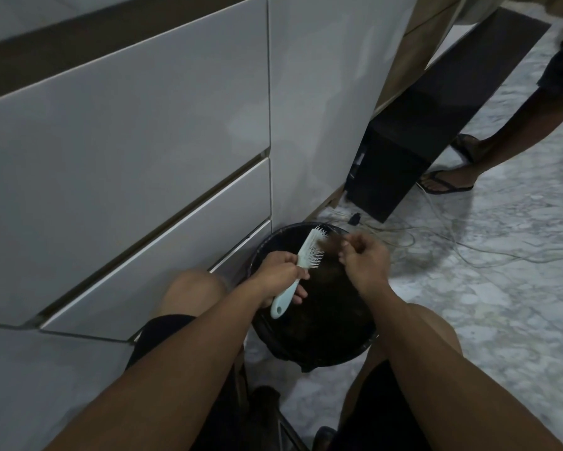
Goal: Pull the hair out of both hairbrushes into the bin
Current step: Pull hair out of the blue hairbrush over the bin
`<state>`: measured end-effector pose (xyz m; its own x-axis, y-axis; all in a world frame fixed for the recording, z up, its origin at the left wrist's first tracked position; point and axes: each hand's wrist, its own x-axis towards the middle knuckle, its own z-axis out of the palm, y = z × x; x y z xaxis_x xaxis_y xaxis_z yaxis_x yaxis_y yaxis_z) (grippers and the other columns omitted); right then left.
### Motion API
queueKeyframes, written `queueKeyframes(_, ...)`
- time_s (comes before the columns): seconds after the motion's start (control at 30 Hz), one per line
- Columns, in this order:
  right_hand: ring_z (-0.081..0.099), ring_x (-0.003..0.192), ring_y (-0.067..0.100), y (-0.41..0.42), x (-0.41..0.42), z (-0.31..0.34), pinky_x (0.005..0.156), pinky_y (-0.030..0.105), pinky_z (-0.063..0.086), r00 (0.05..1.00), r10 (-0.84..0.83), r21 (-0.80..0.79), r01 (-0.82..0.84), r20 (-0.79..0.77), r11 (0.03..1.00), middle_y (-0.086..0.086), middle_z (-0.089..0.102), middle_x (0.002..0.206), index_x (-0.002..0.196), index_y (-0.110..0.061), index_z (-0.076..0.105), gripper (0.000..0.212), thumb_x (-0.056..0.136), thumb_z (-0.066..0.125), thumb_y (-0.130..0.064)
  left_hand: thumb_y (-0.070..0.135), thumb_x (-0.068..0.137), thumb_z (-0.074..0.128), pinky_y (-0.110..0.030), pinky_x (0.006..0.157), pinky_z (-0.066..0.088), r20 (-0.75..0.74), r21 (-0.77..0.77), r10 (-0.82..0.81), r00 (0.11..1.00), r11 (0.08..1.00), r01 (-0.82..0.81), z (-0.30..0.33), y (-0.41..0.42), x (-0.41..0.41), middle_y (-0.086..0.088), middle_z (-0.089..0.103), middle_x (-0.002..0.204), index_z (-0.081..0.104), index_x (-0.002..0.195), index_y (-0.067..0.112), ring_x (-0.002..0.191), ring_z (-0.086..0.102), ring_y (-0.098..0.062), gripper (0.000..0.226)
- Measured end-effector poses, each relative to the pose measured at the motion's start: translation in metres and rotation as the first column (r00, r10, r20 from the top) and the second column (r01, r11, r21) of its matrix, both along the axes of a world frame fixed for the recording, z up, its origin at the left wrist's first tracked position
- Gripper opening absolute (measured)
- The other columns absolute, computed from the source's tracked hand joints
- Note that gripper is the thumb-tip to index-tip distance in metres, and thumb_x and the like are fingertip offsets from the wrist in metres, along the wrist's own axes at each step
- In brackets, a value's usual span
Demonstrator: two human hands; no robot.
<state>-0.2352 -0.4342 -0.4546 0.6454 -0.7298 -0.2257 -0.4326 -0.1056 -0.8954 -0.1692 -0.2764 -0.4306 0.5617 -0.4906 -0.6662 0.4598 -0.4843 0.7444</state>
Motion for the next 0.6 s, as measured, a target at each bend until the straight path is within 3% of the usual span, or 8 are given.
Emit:
queueKeyframes(0.07, 0.070, 0.082, 0.023, 0.006, 0.000, 0.006, 0.078, 0.046, 0.059, 0.998, 0.055, 0.049, -0.056, 0.012, 0.997, 0.000, 0.069, 0.090, 0.093, -0.019, 0.066, 0.018, 0.087, 0.059, -0.004, -0.001, 0.089, 0.059, -0.028, 0.043, 0.053, 0.004, -0.006, 0.011, 1.000, 1.000, -0.011, 0.001, -0.001, -0.001, -0.015, 0.064, 0.082, 0.057, 0.108, 0.007, 0.052, 0.063, -0.018, 0.021)
queueKeyframes(0.17, 0.068, 0.091, 0.022, 0.014, -0.002, 0.013, 0.076, 0.040, 0.059, 0.982, 0.189, 0.152, -0.191, 0.029, 0.970, -0.005, 0.061, 0.107, 0.117, -0.025, 0.060, 0.040, 0.085, 0.053, -0.002, 0.002, 0.090, 0.060, -0.029, 0.044, 0.054, 0.019, -0.003, 0.008, 1.000, 1.000, -0.008, 0.001, -0.003, -0.002, -0.015, 0.065, 0.082, 0.056, 0.114, 0.009, 0.052, 0.064, -0.018, 0.025)
queueKeyframes(0.27, 0.061, 0.104, 0.016, 0.015, -0.005, 0.011, 0.086, 0.039, 0.056, 0.946, 0.323, 0.079, -0.324, 0.017, 0.943, -0.008, 0.058, 0.116, 0.124, -0.035, 0.059, 0.049, 0.079, 0.056, -0.014, 0.004, 0.091, 0.060, -0.028, 0.044, 0.054, 0.044, 0.002, -0.007, 0.999, 1.000, 0.007, 0.001, -0.002, -0.004, -0.016, 0.065, 0.085, 0.055, 0.120, 0.007, 0.054, 0.064, -0.018, 0.030)
queueKeyframes(0.43, 0.062, 0.097, 0.006, 0.016, -0.004, 0.005, 0.091, 0.028, 0.052, 0.942, 0.332, -0.158, -0.336, -0.051, 0.929, -0.004, 0.066, 0.109, 0.110, -0.024, 0.071, 0.029, 0.081, 0.072, -0.020, 0.005, 0.092, 0.060, -0.029, 0.045, 0.054, 0.061, 0.000, -0.009, 0.998, 1.000, 0.009, 0.001, 0.000, -0.004, -0.015, 0.065, 0.088, 0.055, 0.122, 0.004, 0.054, 0.064, -0.018, 0.031)
queueKeyframes(0.5, 0.066, 0.088, 0.008, 0.015, -0.002, 0.003, 0.087, 0.036, 0.056, 0.953, 0.300, -0.184, -0.303, -0.046, 0.935, -0.006, 0.071, 0.097, 0.099, -0.023, 0.074, 0.016, 0.086, 0.068, -0.017, 0.004, 0.092, 0.060, -0.029, 0.045, 0.055, 0.064, -0.001, -0.004, 0.998, 1.000, 0.004, 0.000, 0.000, -0.003, -0.016, 0.065, 0.093, 0.054, 0.124, 0.003, 0.053, 0.064, -0.018, 0.033)
queueKeyframes(0.6, 0.069, 0.074, 0.014, 0.009, 0.001, 0.001, 0.078, 0.044, 0.059, 0.990, 0.132, -0.110, -0.137, -0.052, 0.984, -0.007, 0.071, 0.078, 0.080, -0.035, 0.068, 0.027, 0.090, 0.061, -0.012, 0.003, 0.092, 0.059, -0.029, 0.045, 0.056, 0.071, -0.001, -0.002, 0.997, 1.000, 0.002, 0.002, -0.001, -0.003, -0.020, 0.065, 0.099, 0.053, 0.126, 0.002, 0.054, 0.064, -0.019, 0.034)
